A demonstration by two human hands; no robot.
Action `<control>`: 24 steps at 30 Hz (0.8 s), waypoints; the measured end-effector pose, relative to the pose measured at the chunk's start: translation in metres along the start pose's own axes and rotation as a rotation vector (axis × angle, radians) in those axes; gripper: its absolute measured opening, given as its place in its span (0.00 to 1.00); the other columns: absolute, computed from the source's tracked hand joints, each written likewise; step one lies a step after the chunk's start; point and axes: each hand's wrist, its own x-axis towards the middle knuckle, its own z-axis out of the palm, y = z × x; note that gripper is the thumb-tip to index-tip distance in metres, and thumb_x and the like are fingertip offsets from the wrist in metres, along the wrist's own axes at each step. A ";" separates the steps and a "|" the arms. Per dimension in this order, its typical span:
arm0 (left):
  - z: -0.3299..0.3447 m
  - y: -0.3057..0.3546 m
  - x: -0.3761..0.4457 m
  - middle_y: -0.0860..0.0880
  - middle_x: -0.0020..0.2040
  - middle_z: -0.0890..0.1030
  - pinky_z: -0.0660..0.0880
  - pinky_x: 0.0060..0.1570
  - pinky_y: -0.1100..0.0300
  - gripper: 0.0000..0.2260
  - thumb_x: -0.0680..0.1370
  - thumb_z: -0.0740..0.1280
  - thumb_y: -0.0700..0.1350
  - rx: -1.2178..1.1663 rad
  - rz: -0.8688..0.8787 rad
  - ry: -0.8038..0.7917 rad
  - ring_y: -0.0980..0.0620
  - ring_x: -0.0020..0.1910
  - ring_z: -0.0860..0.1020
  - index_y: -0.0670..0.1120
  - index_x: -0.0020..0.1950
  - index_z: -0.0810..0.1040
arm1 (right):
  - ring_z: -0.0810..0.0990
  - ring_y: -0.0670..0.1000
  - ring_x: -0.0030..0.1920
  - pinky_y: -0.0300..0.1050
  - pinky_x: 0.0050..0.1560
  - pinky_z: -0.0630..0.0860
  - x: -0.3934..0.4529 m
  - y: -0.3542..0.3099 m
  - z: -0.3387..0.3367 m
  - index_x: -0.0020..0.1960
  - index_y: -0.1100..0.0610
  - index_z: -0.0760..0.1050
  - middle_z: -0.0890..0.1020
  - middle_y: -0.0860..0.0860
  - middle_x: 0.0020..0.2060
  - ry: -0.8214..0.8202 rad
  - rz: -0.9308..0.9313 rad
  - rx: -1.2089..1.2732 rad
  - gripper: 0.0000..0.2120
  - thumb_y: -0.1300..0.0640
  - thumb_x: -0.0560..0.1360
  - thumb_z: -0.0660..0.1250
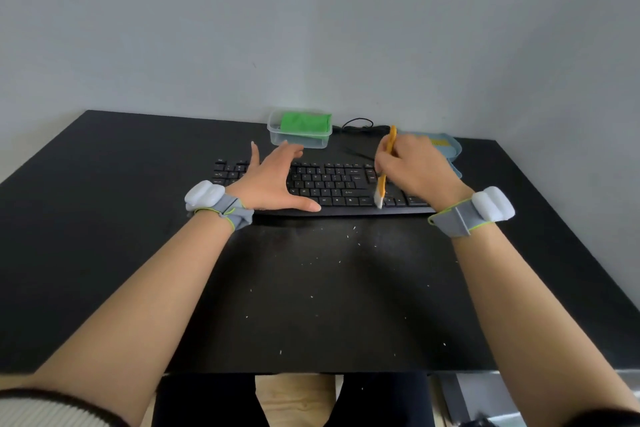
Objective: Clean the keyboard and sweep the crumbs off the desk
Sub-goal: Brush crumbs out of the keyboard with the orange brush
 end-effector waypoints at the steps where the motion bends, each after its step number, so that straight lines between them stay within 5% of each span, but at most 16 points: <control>1: 0.000 0.002 0.002 0.51 0.76 0.66 0.28 0.71 0.37 0.51 0.64 0.74 0.69 0.008 0.001 -0.006 0.51 0.78 0.57 0.47 0.77 0.56 | 0.81 0.55 0.37 0.50 0.40 0.78 0.000 -0.002 -0.002 0.38 0.54 0.79 0.82 0.53 0.33 -0.003 -0.012 0.103 0.10 0.54 0.73 0.61; 5: 0.001 0.011 0.010 0.51 0.76 0.65 0.29 0.72 0.37 0.51 0.65 0.74 0.68 0.025 0.000 -0.027 0.51 0.79 0.55 0.47 0.77 0.55 | 0.79 0.44 0.32 0.41 0.36 0.74 -0.004 -0.012 0.005 0.38 0.53 0.81 0.82 0.50 0.31 -0.186 -0.049 0.322 0.09 0.59 0.74 0.64; 9: 0.003 0.013 0.014 0.51 0.77 0.64 0.28 0.71 0.38 0.51 0.64 0.74 0.68 0.029 0.008 -0.046 0.51 0.79 0.54 0.47 0.78 0.54 | 0.80 0.56 0.37 0.54 0.42 0.79 0.001 0.012 -0.006 0.39 0.55 0.79 0.81 0.53 0.32 -0.014 0.039 0.055 0.11 0.54 0.73 0.60; 13: 0.005 0.019 0.019 0.51 0.77 0.64 0.28 0.72 0.39 0.52 0.64 0.74 0.69 0.027 0.006 -0.067 0.51 0.79 0.53 0.48 0.78 0.54 | 0.79 0.48 0.33 0.45 0.38 0.76 -0.002 0.011 -0.010 0.38 0.55 0.80 0.82 0.52 0.30 0.012 0.040 0.358 0.09 0.60 0.73 0.63; 17: 0.009 0.025 0.024 0.51 0.77 0.64 0.30 0.73 0.39 0.52 0.64 0.74 0.69 0.025 0.022 -0.084 0.52 0.79 0.53 0.48 0.78 0.54 | 0.78 0.53 0.35 0.54 0.41 0.76 -0.001 0.019 -0.007 0.33 0.56 0.79 0.80 0.54 0.30 -0.049 0.056 0.323 0.11 0.60 0.71 0.63; 21: 0.011 0.030 0.030 0.51 0.77 0.63 0.32 0.74 0.39 0.53 0.64 0.74 0.69 0.032 0.027 -0.103 0.52 0.79 0.53 0.48 0.78 0.53 | 0.76 0.46 0.31 0.42 0.35 0.73 0.001 0.021 -0.012 0.35 0.56 0.80 0.79 0.49 0.27 0.010 0.056 0.403 0.10 0.61 0.73 0.64; 24: 0.014 0.034 0.035 0.51 0.77 0.63 0.31 0.73 0.39 0.53 0.64 0.73 0.70 0.036 0.034 -0.111 0.52 0.79 0.51 0.48 0.79 0.52 | 0.77 0.48 0.33 0.43 0.36 0.73 0.000 0.022 -0.007 0.34 0.57 0.79 0.79 0.52 0.29 -0.071 0.056 0.396 0.10 0.61 0.72 0.64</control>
